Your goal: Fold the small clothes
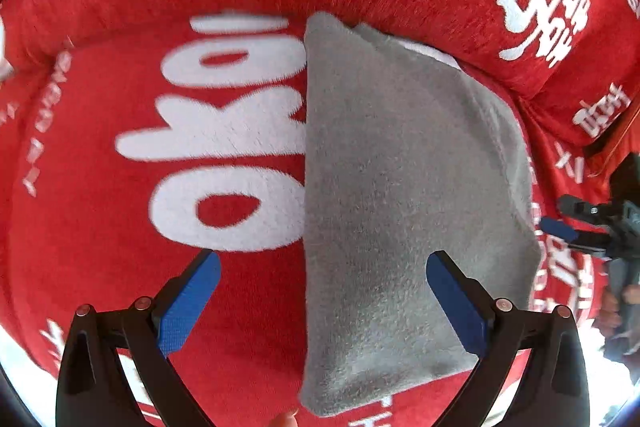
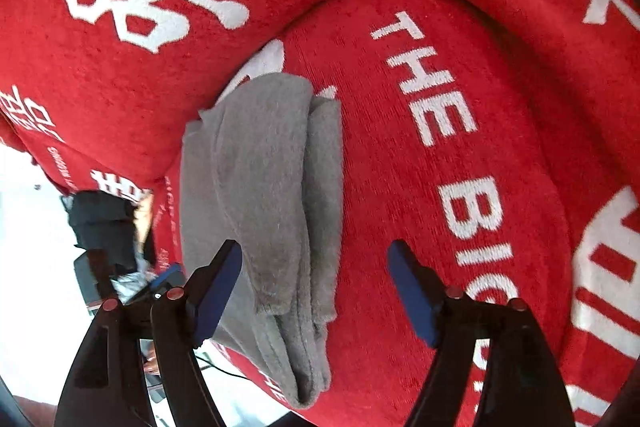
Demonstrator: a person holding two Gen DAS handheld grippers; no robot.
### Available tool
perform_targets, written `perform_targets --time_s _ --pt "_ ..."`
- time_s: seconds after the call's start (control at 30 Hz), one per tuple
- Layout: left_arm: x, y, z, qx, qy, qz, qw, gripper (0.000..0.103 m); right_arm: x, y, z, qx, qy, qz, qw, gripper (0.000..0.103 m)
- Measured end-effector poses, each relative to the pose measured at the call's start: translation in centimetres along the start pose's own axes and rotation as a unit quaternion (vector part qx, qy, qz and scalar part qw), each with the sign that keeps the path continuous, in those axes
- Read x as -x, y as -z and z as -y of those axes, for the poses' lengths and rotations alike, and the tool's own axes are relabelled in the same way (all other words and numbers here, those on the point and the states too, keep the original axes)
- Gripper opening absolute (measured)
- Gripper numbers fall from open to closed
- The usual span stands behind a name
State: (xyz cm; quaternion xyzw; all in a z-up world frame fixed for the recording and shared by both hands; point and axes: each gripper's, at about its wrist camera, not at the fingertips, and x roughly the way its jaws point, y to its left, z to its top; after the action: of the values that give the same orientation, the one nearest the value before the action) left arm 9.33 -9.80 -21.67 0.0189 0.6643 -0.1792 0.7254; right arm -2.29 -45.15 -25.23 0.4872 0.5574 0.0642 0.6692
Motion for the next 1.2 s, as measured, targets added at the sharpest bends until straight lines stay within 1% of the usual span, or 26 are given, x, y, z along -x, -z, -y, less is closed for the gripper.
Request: perform_targets --time_s 0.03,0.1,0.17,0.2,0.3,0.37,0.47,0.57,0.67,0.7,0.73,0.77,0.8,0.83,0.9,0.97,1.0,1.07,1.2 --pt "-0.4 -0.2 -0.6 0.014 0.021 -0.011 0.9996 0.103 -0.2 -0.3 0.3 -0.002 -0.010 -0.002 1.000 0.079" --pt "-1.1 -0.4 -1.3 0.024 0.050 -0.020 0.9983 0.103 -0.8 -0.8 0.7 -0.005 -0.033 -0.007 0.999 0.079" --pt "-1.8 -0.6 -1.6 0.018 0.058 -0.027 0.9978 0.103 -1.6 -1.4 1.3 -0.008 -0.049 -0.016 0.999 0.079" --pt "-2.4 -0.6 -1.6 0.014 0.069 -0.035 0.9969 0.103 -2.2 -1.7 1.6 -0.008 -0.061 -0.023 0.998 0.079" --pt "-3.8 -0.7 -1.5 0.009 0.111 -0.058 0.9920 0.103 -2.5 -2.4 1.9 -0.004 -0.096 -0.023 0.995 0.079" --pt "-4.3 -0.7 -1.1 0.002 0.132 -0.065 0.9891 0.103 -3.0 -2.9 1.9 -0.003 -0.119 -0.032 0.992 0.079" --pt "-4.3 -0.7 0.2 -0.009 0.164 -0.071 0.9839 0.103 -4.1 -3.5 1.0 0.017 -0.141 -0.057 0.988 0.080" --pt "-4.5 -0.9 0.7 -0.008 0.162 -0.081 0.9835 0.103 -5.6 -3.8 -0.1 0.038 -0.152 -0.075 0.985 0.080" --pt "-4.8 -1.1 0.6 0.000 0.163 -0.079 0.9834 0.103 -6.4 -4.0 -0.5 0.029 -0.167 -0.069 0.983 0.078" --pt "-4.7 -1.0 0.6 0.001 0.161 -0.078 0.9838 0.102 -6.8 -4.0 -0.7 0.025 -0.165 -0.067 0.984 0.072" --pt "-4.7 -1.0 0.7 0.003 0.156 -0.075 0.9849 0.102 -7.1 -3.9 -0.7 0.021 -0.157 -0.068 0.985 0.052" --pt "-4.6 -0.9 0.9 0.001 0.143 -0.068 0.9874 0.094 -7.5 -3.5 -0.5 0.014 -0.148 -0.072 0.986 0.039" --pt "-4.6 -0.8 1.6 -0.006 0.125 -0.056 0.9905 0.087 -7.8 -3.3 -0.1 0.004 -0.144 -0.075 0.987 0.035" --pt "-4.3 -0.6 1.7 -0.015 0.120 -0.046 0.9917 0.082 -7.8 -3.1 0.0 -0.002 -0.147 -0.066 0.987 0.035" --pt "-3.5 -0.2 1.6 -0.022 0.128 -0.029 0.9911 0.063 -7.4 -2.7 -0.7 0.001 -0.150 -0.055 0.987 0.034" --pt "-2.7 0.0 1.0 -0.017 0.143 -0.018 0.9894 0.053 -7.1 -2.2 -1.9 -0.002 -0.168 -0.047 0.985 0.034" --pt "-2.3 0.1 0.7 -0.014 0.152 -0.013 0.9882 0.051 -6.9 -2.0 -2.3 -0.001 -0.172 -0.046 0.984 0.033" --pt "-1.7 0.2 0.4 -0.010 0.163 -0.007 0.9866 0.051 -6.5 -1.5 -3.3 0.001 -0.181 -0.041 0.983 0.033" --pt "0.2 0.6 -0.2 -0.012 0.197 0.012 0.9803 0.051 -5.6 -0.3 -5.6 0.002 -0.196 -0.026 0.980 0.033"
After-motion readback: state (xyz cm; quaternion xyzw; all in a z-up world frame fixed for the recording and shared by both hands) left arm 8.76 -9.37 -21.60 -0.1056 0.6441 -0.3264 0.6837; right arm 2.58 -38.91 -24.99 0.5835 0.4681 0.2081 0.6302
